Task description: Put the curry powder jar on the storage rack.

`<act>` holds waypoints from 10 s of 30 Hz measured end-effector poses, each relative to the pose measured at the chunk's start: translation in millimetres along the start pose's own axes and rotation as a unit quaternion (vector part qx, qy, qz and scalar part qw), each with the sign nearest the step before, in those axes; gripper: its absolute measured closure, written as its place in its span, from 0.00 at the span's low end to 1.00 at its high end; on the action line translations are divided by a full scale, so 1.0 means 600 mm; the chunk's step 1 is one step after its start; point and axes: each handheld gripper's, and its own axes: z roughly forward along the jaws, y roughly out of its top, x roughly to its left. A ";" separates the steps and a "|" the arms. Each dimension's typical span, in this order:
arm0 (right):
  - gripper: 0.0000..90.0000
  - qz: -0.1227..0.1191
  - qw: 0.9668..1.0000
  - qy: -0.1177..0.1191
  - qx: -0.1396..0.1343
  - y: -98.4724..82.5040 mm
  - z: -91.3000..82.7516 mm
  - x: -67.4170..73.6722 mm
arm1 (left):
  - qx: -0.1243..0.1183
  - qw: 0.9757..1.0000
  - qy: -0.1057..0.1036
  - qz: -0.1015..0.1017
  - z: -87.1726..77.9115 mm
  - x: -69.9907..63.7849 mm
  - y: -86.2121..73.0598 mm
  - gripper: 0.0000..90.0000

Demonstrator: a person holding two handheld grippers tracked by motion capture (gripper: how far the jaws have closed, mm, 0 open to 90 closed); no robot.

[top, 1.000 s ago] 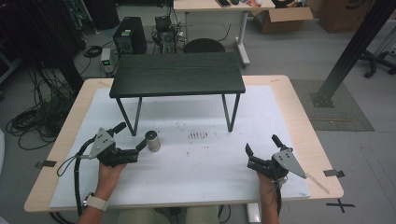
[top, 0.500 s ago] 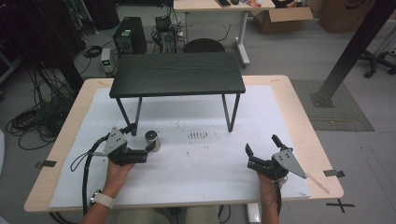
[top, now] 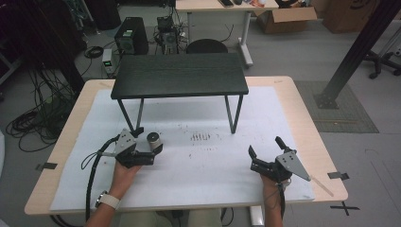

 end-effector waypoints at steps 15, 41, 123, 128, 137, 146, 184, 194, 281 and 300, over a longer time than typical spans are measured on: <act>0.00 0.001 1.000 0.001 0.000 0.000 0.000 0.000 | 0.021 1.000 -0.002 -0.010 0.011 0.000 -0.009 0.10; 0.00 0.001 1.000 0.002 -0.002 0.000 -0.001 -0.001 | 0.012 0.999 -0.018 -0.027 0.008 0.007 -0.011 0.50; 0.00 0.005 1.000 0.003 -0.003 0.000 -0.001 -0.002 | -0.134 0.988 -0.068 -0.042 -0.092 0.021 0.255 0.55; 0.00 0.006 1.000 0.003 -0.004 0.000 -0.001 -0.002 | -0.141 0.986 -0.074 -0.041 -0.086 0.023 0.278 0.55; 0.00 0.005 1.000 0.003 -0.004 0.000 -0.001 -0.002 | -0.150 0.984 -0.083 -0.040 -0.076 0.025 0.305 0.55; 0.00 0.006 1.000 0.003 -0.004 0.000 -0.001 -0.002 | -0.152 0.984 -0.086 -0.033 -0.054 0.027 0.332 0.55; 0.00 0.006 1.000 0.003 -0.004 0.000 -0.001 -0.002 | -0.105 0.992 -0.061 -0.042 0.092 0.067 0.398 0.55; 0.00 0.005 1.000 0.003 -0.005 -0.001 -0.002 -0.002 | -0.061 0.997 -0.041 -0.037 0.125 0.064 0.398 0.55; 0.00 0.003 1.000 0.003 -0.002 0.000 -0.001 -0.001 | -0.117 0.992 -0.040 -0.035 0.006 0.061 0.364 0.01; 0.00 0.002 1.000 0.002 -0.002 0.000 -0.001 -0.001 | -0.145 0.989 -0.022 -0.015 -0.068 0.054 0.301 0.01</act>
